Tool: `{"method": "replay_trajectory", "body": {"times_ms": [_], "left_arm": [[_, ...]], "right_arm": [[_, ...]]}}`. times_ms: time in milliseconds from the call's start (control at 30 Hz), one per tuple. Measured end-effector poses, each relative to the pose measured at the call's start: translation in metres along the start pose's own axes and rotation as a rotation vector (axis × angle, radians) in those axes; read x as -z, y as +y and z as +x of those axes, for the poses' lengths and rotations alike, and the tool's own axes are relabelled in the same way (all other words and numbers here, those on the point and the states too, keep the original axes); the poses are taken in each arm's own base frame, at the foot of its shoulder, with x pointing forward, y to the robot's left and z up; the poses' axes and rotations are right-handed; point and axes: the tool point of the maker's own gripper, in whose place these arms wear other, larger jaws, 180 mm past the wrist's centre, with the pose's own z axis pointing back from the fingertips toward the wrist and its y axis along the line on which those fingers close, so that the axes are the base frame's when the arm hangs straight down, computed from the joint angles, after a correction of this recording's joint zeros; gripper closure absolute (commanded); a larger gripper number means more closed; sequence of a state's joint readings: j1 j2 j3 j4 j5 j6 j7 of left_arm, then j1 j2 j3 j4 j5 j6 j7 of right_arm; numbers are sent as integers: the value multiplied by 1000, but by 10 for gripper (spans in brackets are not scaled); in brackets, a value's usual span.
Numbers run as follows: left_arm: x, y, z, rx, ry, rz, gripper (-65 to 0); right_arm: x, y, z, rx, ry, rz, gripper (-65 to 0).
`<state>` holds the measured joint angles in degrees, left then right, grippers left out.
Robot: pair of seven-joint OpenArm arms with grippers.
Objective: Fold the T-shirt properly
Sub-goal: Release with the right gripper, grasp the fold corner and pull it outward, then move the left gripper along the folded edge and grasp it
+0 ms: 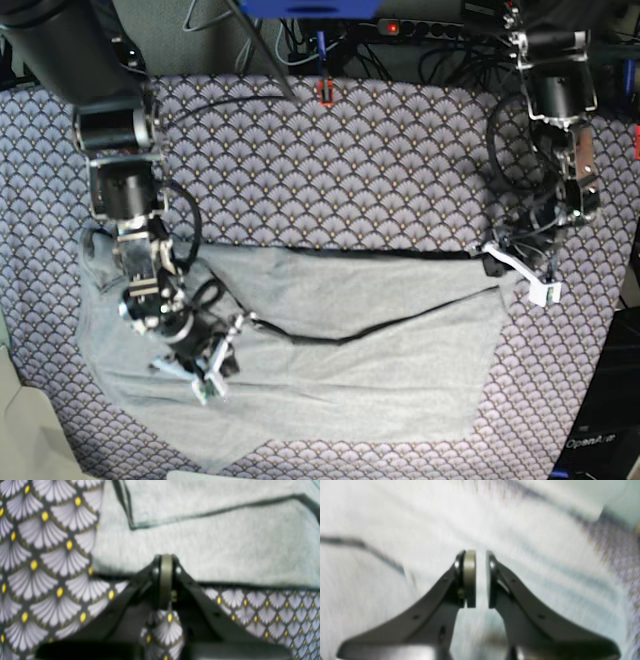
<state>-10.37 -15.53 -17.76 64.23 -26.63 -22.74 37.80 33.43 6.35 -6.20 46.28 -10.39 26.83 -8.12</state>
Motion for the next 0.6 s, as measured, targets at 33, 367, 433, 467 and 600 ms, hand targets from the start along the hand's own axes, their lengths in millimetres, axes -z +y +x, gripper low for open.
{"method": "replay_trajectory", "body": {"times_ms": [33,367,433,467,600], "left_arm": [[-2,-2,4,11,-9,-1,0],[-2,-22,58,49,-119,-38,0],[7,-29,57,68,-98,-47,0],[12,-34,52,90,-73,-55,0],[34,-48,22,181,48,-49,0]], "right_arm": [[-5,5,-10,-5,8,2,-52],[-54,56,5,-96,-78,-1,-52],[-65,57,4,-113,-81,-15,-54],[-70,59,3,-122,-82,-19,-54],[-79,65,-6,-151,-65,-24,-53]]}}
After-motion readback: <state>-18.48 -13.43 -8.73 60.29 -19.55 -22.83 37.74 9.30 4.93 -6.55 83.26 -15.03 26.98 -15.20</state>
